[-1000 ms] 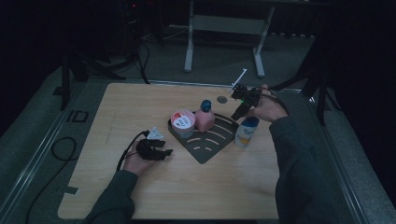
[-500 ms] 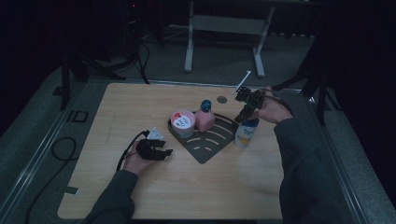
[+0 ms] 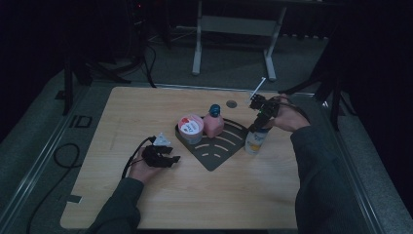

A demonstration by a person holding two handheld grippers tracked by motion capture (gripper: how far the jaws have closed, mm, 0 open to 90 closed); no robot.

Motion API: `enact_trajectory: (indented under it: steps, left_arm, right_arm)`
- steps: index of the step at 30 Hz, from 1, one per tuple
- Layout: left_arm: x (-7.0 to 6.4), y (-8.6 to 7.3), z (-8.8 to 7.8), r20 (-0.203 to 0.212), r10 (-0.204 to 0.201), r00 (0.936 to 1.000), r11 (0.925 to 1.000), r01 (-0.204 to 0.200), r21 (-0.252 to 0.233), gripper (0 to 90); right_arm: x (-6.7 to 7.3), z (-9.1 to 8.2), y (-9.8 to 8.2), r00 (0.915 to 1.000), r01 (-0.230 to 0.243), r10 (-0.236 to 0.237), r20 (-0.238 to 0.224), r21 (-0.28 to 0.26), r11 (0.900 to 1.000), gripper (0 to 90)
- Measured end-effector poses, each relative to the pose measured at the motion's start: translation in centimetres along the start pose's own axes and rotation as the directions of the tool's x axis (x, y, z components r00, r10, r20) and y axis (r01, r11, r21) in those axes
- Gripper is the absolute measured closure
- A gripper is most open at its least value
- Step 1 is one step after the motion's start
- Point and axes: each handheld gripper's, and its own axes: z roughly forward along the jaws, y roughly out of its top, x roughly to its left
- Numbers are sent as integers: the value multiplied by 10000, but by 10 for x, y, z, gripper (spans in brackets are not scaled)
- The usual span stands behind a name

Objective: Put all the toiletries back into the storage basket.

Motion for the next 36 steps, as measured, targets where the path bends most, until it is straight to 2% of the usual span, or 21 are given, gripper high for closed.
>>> enact_trajectory:
  steps: [17,36]
  left_arm:
    - [0,0,0,9,0,10000,10000,0,-5,469]
    - [0,0,0,4,1,10000,10000,-1,-3,469]
  right_arm:
    - [-5,10,-15,9998,4,3,-191,364,9993,264]
    - [-4,24,-18,9992,94,-61,-395,824,9966,304]
